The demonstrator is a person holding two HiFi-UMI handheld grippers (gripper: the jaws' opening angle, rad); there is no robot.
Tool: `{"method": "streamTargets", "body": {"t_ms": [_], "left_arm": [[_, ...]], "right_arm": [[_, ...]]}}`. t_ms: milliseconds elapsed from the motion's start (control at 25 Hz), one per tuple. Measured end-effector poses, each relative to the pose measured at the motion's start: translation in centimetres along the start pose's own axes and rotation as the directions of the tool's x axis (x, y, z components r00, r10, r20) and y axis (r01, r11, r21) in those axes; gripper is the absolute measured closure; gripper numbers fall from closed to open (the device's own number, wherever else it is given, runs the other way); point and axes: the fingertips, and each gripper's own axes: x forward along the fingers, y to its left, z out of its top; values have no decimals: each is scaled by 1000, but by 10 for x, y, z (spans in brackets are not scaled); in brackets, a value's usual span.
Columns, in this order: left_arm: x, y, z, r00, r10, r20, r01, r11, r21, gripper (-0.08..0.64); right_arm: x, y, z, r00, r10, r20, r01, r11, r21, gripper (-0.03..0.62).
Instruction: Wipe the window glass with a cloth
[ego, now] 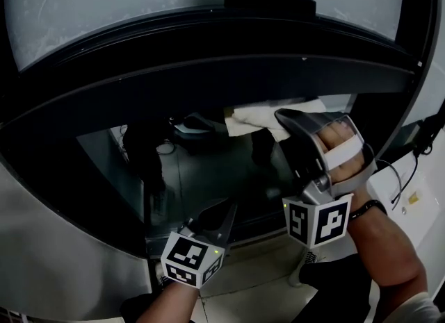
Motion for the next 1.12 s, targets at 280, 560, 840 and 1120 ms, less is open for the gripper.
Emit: {"method": "streamTargets", "body": {"t_ms": [280,560,840,1120], "left_arm": [[-2,5,-4,999,-35,23,37,997,-75,543],[10,-9,-1,995,-96,17,97,993,-61,543],[19,-19,-15,993,-115,-21,114,993,-14,543],[19,-19,-14,992,-128,-16,128,992,-8,543]], "right_arm": [[10,11,6,1000,23,11,-23,1000,-3,526],[19,22,6,998,62,26,-63,997,54,523],[26,39,6,995,96,15,-97,994,52,520],[26,47,6,995,95,12,-96,994,57,518]]}}
